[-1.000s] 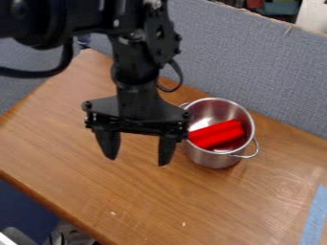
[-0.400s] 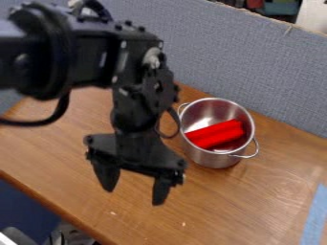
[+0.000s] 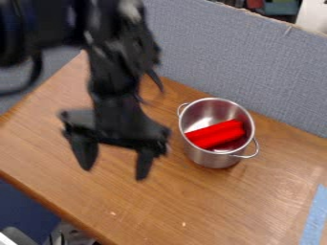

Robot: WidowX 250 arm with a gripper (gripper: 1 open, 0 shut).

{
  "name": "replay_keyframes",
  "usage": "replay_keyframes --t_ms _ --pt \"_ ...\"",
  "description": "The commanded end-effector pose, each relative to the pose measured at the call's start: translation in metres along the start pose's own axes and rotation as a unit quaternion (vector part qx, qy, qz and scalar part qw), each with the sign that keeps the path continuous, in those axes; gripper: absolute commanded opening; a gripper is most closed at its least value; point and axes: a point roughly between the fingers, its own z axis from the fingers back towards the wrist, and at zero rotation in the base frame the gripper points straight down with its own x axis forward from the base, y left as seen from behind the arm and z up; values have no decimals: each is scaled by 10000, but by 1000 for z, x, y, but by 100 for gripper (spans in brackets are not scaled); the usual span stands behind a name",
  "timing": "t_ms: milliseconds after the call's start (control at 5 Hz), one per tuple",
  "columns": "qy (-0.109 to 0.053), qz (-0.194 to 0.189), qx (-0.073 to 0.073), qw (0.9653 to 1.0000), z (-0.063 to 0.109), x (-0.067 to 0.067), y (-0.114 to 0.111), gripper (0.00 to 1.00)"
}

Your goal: Put the red object in the metal pot

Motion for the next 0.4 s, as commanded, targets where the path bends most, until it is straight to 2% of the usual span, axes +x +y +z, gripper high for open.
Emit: replay_keyframes --t_ms 0,200 --pt "-89 494 -62 9987 17 40 31 100" --pt "-107 -520 -75 9986 18 25 14 100"
